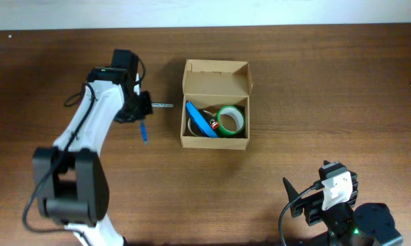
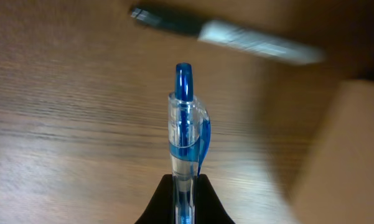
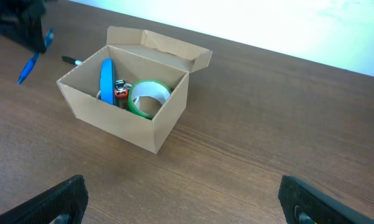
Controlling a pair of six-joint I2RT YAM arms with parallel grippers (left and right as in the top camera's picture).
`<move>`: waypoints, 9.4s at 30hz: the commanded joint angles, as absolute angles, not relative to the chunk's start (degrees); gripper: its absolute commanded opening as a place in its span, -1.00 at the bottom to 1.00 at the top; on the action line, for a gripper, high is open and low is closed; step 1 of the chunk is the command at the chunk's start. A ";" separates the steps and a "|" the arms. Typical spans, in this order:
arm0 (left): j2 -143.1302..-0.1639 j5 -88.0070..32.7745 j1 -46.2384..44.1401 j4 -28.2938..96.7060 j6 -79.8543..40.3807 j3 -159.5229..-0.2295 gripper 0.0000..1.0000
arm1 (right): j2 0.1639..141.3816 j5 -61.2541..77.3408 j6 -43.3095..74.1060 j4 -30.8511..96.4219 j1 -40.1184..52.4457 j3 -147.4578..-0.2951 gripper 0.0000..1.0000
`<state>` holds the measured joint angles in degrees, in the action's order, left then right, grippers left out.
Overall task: Pack container
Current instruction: 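Carry the blue pen into the box and release it upright, then move the left gripper to the black Sharpie marker and grasp it, then carry the Sharpie into the box and release it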
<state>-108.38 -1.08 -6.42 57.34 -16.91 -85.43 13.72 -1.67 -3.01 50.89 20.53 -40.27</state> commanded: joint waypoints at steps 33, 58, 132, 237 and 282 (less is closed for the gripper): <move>-105.30 4.54 -36.12 39.40 -93.43 -86.19 -0.95 | 13.43 -2.37 -2.50 50.70 20.16 -40.12 0.99; -111.07 15.81 -37.80 33.10 -108.51 -86.19 -0.97 | 13.43 -2.37 -2.50 50.70 20.16 -40.12 0.98; -107.70 6.59 -10.31 53.54 -89.58 -89.25 0.99 | 13.43 -2.37 -2.50 50.70 20.16 -40.12 0.98; -112.84 7.86 -36.51 44.12 -114.02 -97.01 -0.93 | 13.43 -2.37 -2.50 50.70 20.16 -40.12 0.98; -110.65 8.91 -36.97 42.39 -104.14 -97.01 0.06 | 13.43 -2.37 -2.50 50.70 20.16 -40.12 0.98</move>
<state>-117.36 8.01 -36.64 40.88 -111.28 -96.86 13.69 -1.67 -3.01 50.87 20.53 -40.25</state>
